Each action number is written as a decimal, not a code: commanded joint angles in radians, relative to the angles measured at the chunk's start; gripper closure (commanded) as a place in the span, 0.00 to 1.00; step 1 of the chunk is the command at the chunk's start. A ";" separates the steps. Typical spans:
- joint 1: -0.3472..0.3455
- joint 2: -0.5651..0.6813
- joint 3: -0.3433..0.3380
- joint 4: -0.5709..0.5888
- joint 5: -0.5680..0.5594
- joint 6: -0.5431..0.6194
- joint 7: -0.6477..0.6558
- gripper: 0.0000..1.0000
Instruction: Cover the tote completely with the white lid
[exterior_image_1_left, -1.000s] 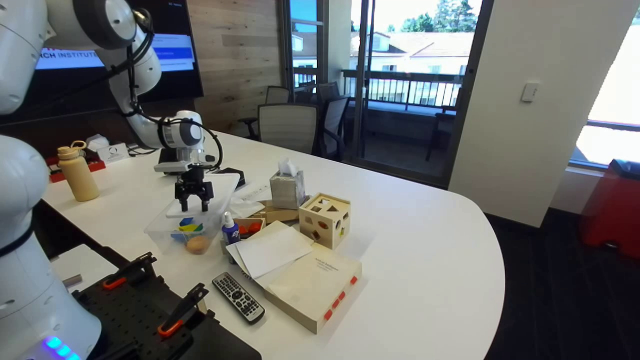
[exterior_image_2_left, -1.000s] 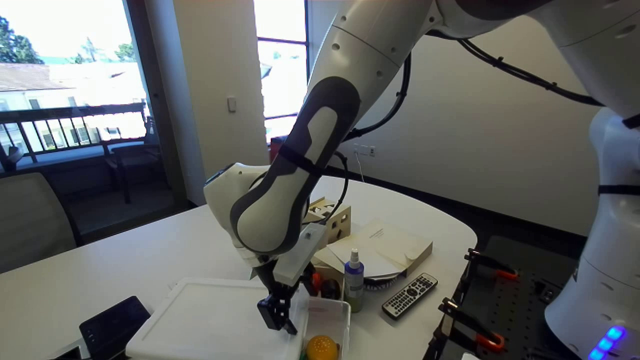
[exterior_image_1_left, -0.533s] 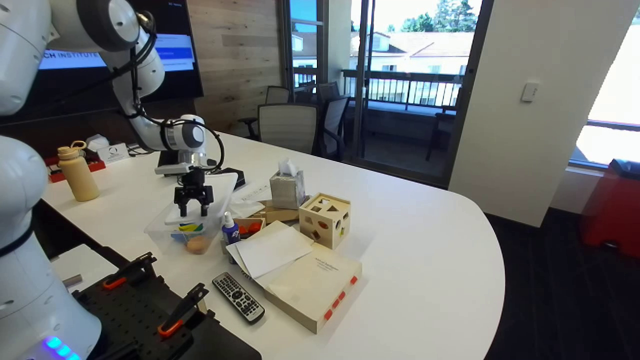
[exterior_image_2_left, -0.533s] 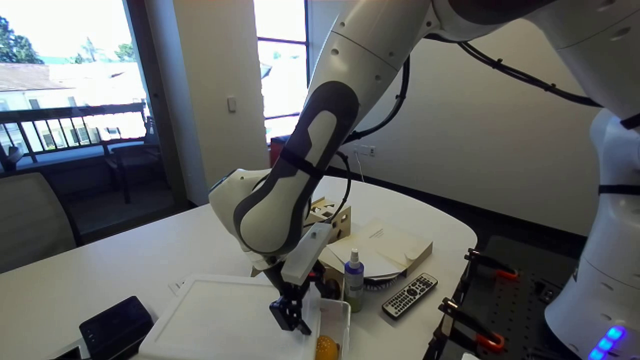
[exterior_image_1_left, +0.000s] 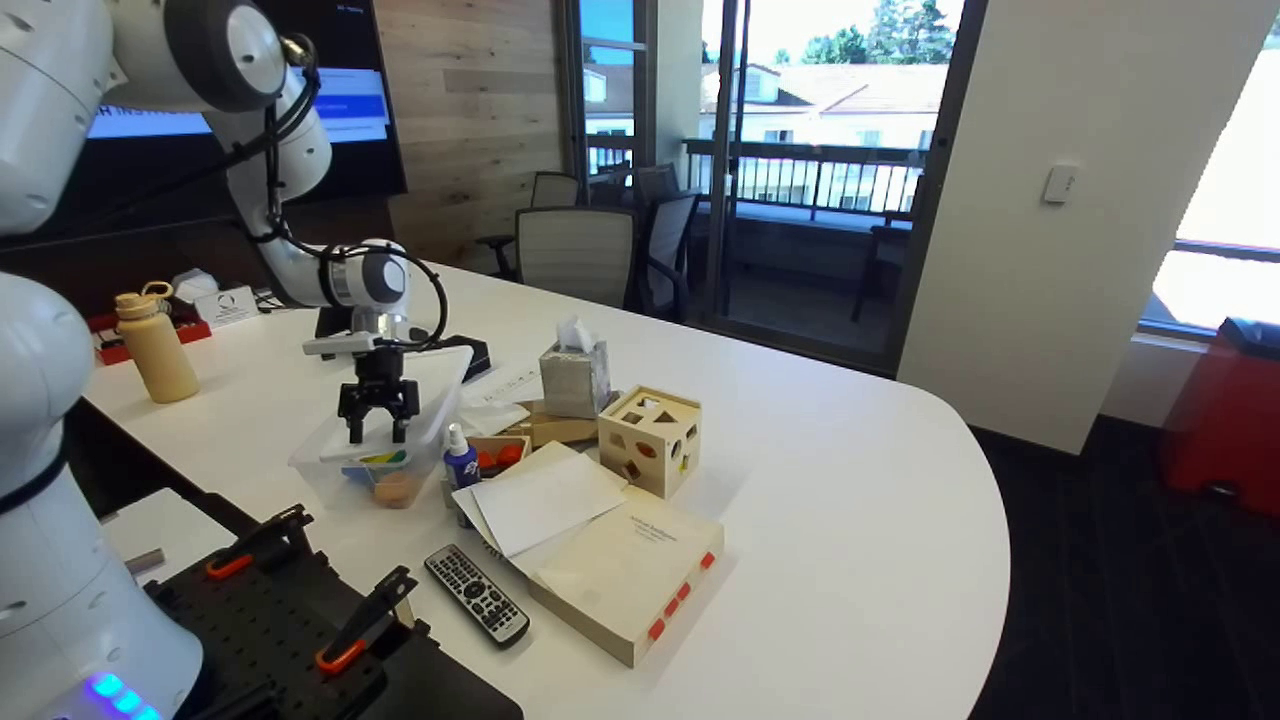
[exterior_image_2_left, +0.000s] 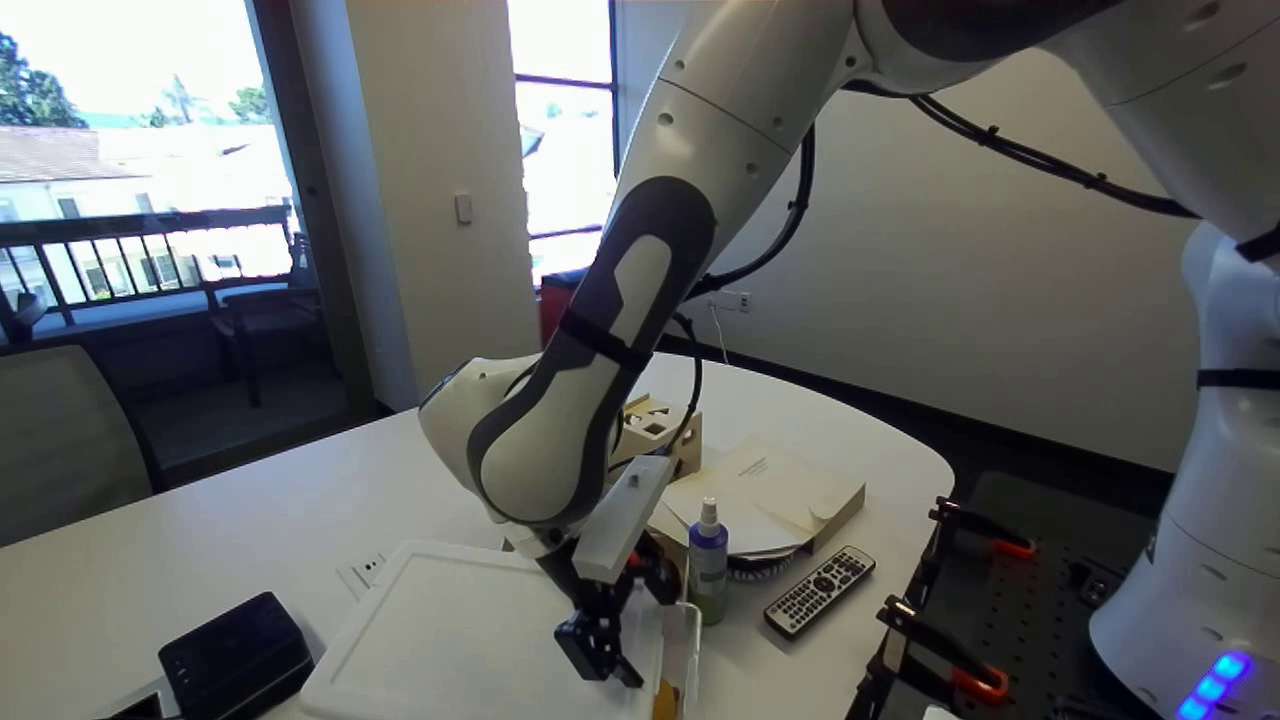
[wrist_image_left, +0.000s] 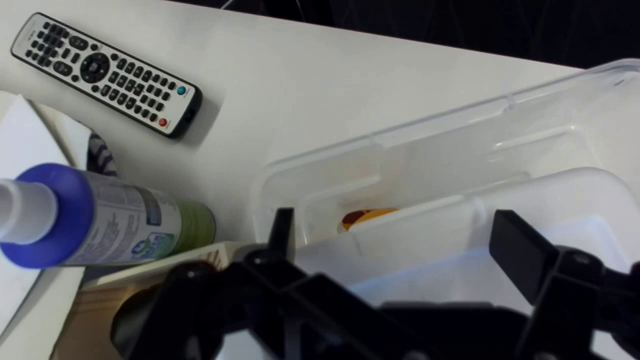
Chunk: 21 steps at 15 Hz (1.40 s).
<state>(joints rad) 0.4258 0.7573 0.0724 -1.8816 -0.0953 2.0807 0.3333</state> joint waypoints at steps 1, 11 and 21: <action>-0.024 0.010 0.022 0.024 -0.001 -0.059 -0.029 0.00; -0.021 0.044 0.019 0.066 -0.011 -0.163 -0.047 0.00; -0.058 0.019 0.035 0.059 0.010 -0.101 -0.068 0.00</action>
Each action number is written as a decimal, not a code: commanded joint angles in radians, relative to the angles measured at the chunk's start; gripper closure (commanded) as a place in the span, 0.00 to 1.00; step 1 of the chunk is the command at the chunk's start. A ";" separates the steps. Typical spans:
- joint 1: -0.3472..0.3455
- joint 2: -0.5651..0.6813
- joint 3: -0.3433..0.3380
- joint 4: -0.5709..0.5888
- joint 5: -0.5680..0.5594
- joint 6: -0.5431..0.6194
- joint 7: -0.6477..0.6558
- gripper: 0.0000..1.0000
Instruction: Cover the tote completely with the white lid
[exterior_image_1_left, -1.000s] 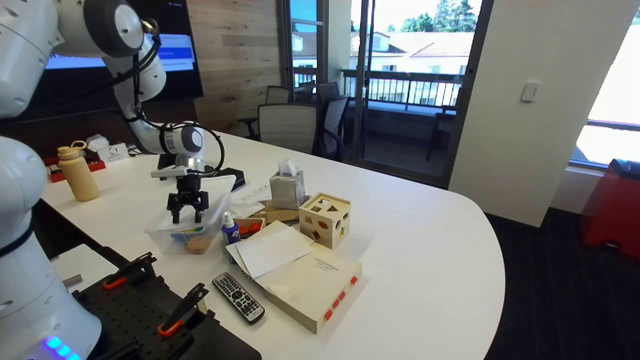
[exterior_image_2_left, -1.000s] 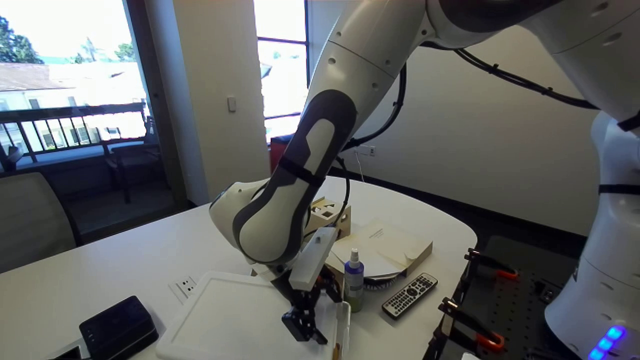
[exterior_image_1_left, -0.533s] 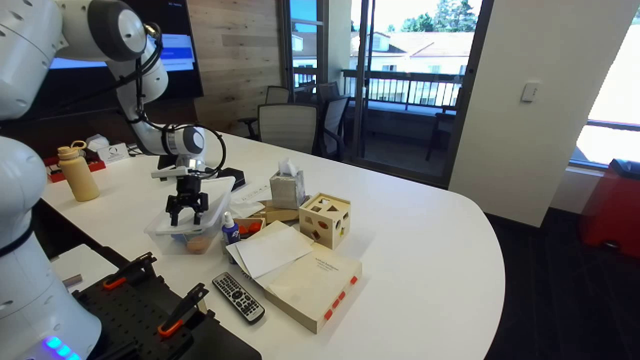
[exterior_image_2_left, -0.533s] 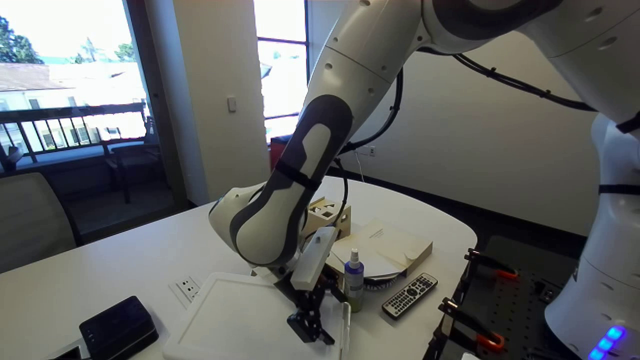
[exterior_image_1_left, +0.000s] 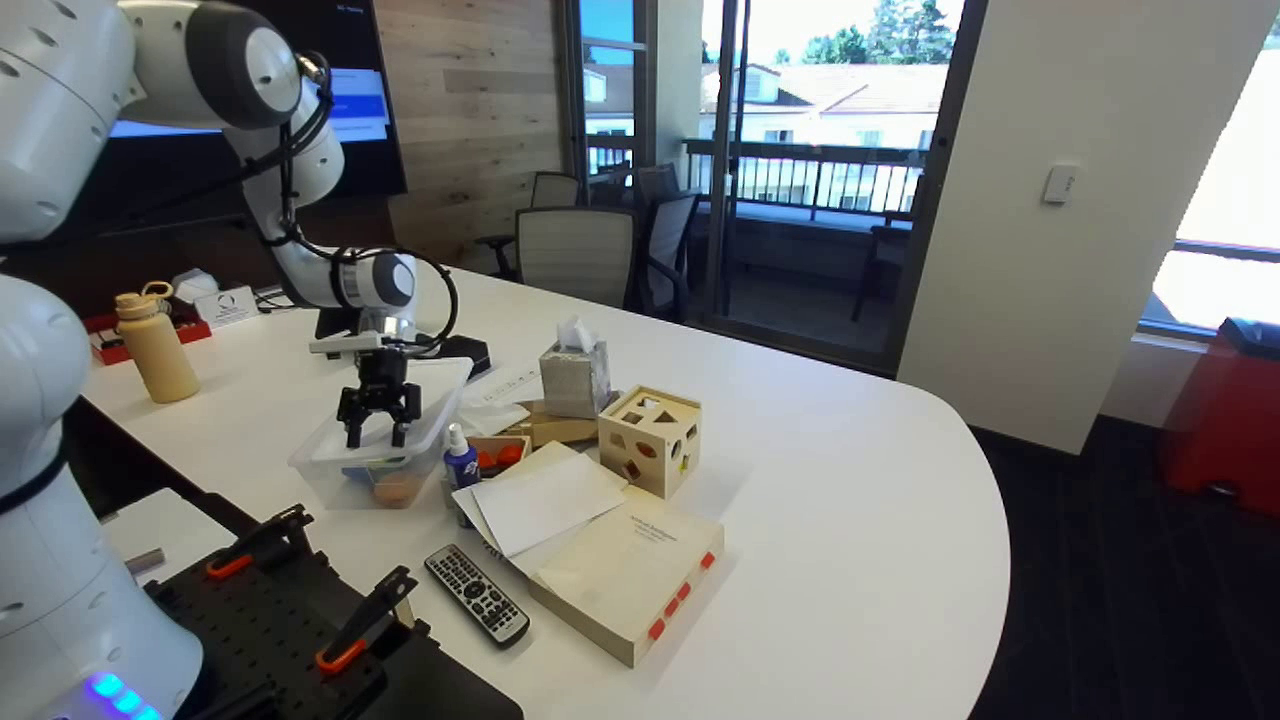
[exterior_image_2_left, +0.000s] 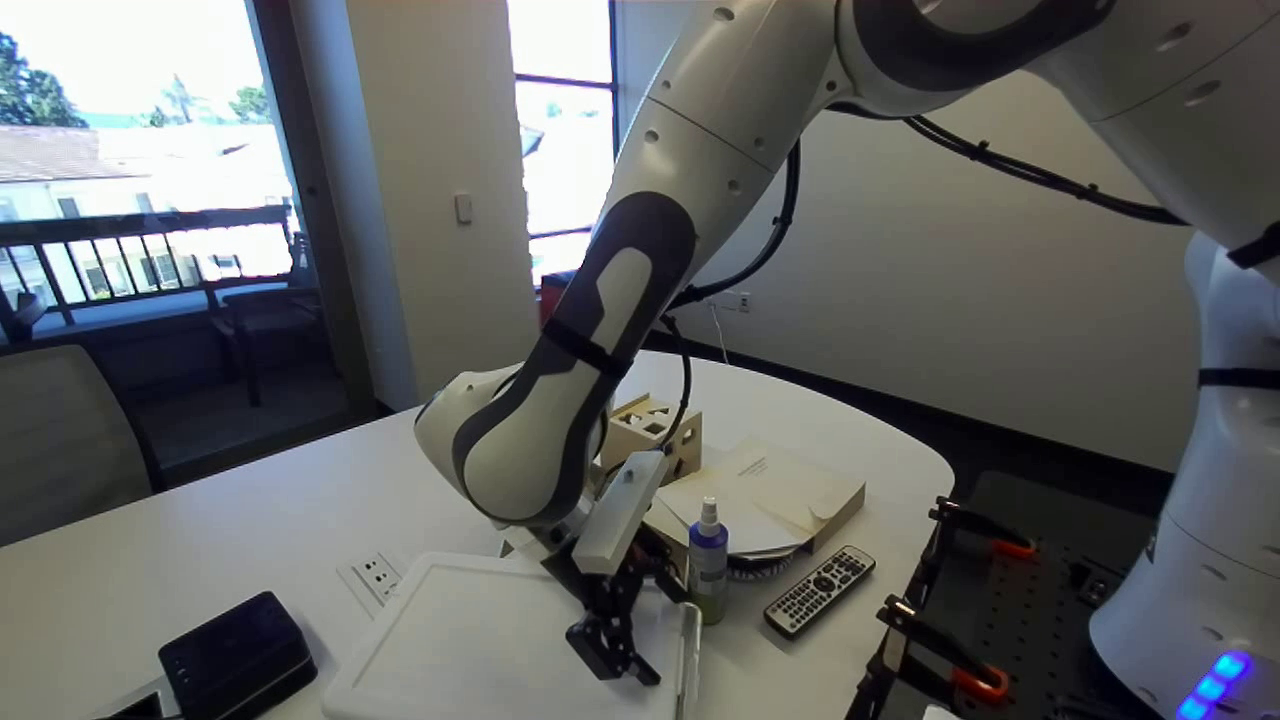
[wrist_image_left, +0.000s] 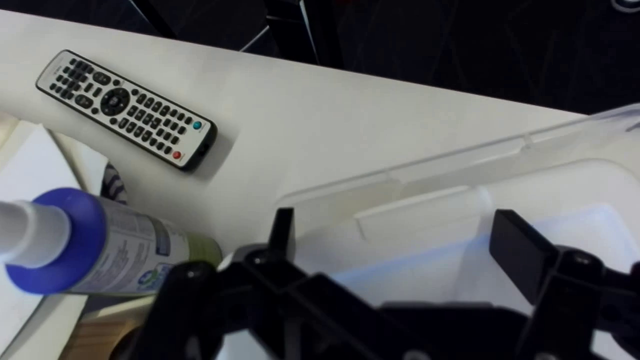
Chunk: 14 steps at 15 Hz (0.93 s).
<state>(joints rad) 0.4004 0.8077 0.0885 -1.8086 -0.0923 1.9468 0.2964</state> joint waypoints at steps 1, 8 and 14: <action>-0.037 -0.042 0.021 -0.020 0.006 0.035 -0.031 0.00; -0.076 -0.125 0.026 -0.076 0.019 0.108 -0.060 0.00; -0.145 -0.253 0.053 -0.239 0.107 0.451 -0.097 0.00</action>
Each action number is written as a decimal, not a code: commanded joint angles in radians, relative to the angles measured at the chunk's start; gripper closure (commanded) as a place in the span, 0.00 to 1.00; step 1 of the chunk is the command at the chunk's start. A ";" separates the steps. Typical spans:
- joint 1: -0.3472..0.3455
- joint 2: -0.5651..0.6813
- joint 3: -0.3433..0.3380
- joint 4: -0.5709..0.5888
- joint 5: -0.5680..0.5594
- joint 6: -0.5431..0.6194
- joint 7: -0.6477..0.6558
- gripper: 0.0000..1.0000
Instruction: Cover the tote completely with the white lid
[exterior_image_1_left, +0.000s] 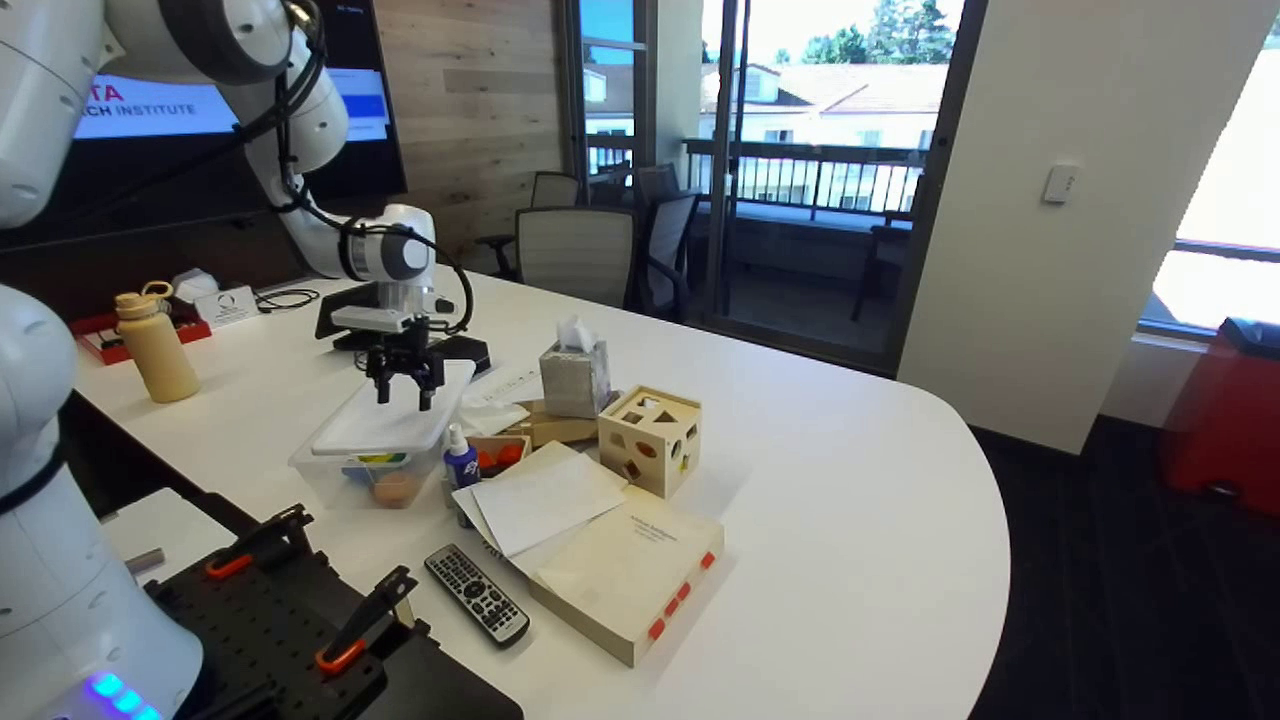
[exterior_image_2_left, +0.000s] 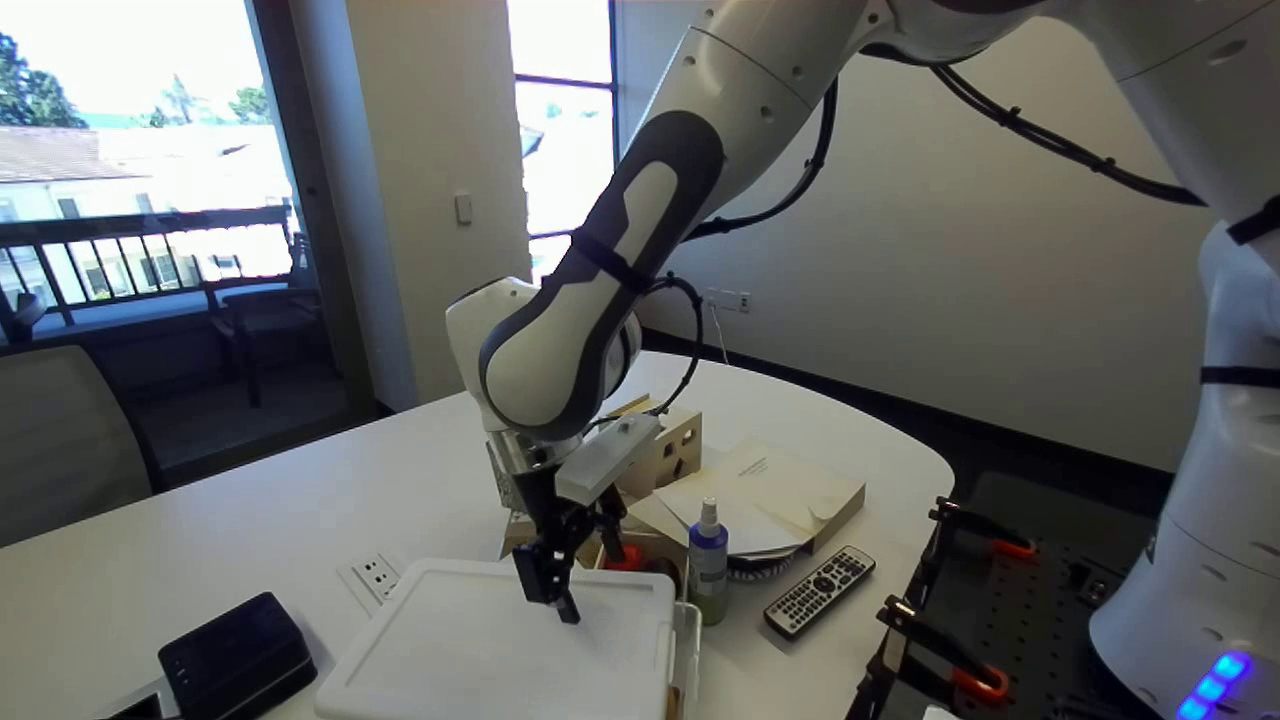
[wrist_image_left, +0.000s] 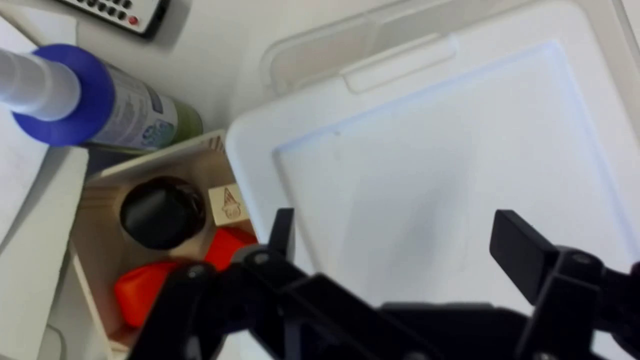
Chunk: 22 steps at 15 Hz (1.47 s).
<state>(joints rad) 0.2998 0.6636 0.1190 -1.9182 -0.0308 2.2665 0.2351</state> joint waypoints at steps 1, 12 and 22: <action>-0.056 -0.136 0.024 -0.161 0.059 0.172 -0.046 0.00; -0.092 -0.451 -0.015 -0.402 0.036 0.288 0.005 0.00; -0.099 -0.550 -0.002 -0.435 0.022 0.265 0.007 0.00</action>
